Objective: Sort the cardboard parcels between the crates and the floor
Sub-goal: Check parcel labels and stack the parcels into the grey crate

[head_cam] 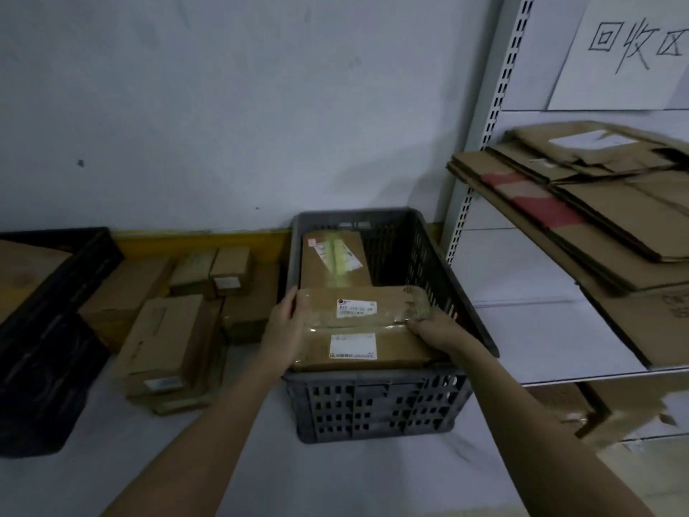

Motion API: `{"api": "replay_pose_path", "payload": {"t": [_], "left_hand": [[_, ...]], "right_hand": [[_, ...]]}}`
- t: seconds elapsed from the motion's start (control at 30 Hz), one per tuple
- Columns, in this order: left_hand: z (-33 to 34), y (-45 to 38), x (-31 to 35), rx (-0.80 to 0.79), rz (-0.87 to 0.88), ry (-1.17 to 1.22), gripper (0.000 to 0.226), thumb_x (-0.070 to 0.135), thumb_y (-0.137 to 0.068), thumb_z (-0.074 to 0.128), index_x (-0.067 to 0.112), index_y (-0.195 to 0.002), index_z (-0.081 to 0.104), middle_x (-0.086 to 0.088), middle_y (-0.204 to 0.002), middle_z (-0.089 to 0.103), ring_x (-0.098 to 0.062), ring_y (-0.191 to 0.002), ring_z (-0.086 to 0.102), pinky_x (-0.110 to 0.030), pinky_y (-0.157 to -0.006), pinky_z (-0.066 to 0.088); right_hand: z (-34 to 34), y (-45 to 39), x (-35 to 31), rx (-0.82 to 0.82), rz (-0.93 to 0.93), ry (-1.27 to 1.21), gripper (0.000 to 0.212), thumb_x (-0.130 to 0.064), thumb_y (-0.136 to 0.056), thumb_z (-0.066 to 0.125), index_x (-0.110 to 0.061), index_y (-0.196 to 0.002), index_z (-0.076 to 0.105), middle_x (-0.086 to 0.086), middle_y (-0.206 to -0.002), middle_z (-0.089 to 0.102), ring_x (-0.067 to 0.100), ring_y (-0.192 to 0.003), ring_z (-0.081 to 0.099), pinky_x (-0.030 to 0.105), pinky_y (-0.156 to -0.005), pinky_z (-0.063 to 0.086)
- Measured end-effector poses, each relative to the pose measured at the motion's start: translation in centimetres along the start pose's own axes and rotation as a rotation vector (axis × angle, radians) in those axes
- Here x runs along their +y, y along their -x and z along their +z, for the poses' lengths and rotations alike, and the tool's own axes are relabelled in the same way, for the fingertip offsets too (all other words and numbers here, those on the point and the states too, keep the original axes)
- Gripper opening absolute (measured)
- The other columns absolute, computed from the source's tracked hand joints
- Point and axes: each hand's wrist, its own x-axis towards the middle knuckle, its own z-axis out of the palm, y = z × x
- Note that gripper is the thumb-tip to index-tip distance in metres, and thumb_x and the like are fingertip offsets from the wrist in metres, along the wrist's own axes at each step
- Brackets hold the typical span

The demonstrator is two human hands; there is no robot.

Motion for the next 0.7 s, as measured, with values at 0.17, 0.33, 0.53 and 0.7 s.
{"api": "replay_pose_path", "payload": {"t": [0.17,0.33,0.53,0.7], "left_hand": [[-0.2,-0.9,-1.5,-0.106,0.021,-0.565,0.08,0.042,-0.092,0.064,0.037,-0.156,0.017,-0.003,-0.163,0.011,-0.036,-0.134,0.045,-0.044,-0.105,0.044],[0.4,-1.2,-2.1,-0.038,0.033,-0.706,0.075,0.037,-0.091,0.067,0.03,-0.154,0.027,-0.006,-0.161,0.014,-0.036,-0.128,0.05,-0.043,-0.1,0.047],[0.1,-1.3,-2.4,-0.041,0.055,-0.614,0.073,0.031,-0.091,0.066,0.026,-0.154,0.03,-0.006,-0.161,0.017,-0.032,-0.128,0.05,-0.039,-0.1,0.046],[0.1,-1.5,-2.3,-0.04,0.058,-0.551,0.079,0.026,-0.092,0.064,0.036,-0.156,0.017,-0.005,-0.158,0.023,-0.031,-0.126,0.051,-0.037,-0.095,0.045]], "right_hand": [[2.8,-2.8,1.1,-0.043,0.13,0.409,0.076,-0.031,-0.097,0.054,-0.015,-0.158,0.011,0.017,-0.16,0.02,0.037,-0.137,0.037,0.045,-0.113,0.037],[5.4,-3.6,-1.4,-0.128,-0.048,0.621,0.089,-0.058,-0.089,0.06,-0.042,-0.156,0.004,0.005,-0.166,-0.013,0.044,-0.15,-0.007,0.065,-0.118,0.013],[7.3,-5.0,-0.6,-0.317,-0.082,0.764,0.096,-0.072,-0.084,0.056,-0.042,-0.157,0.001,0.007,-0.164,-0.024,0.046,-0.149,-0.012,0.07,-0.115,0.012],[7.6,-5.7,0.4,-0.286,-0.099,0.775,0.095,-0.076,-0.082,0.054,-0.045,-0.155,0.002,0.005,-0.164,-0.023,0.044,-0.15,-0.009,0.072,-0.113,0.014]]}}
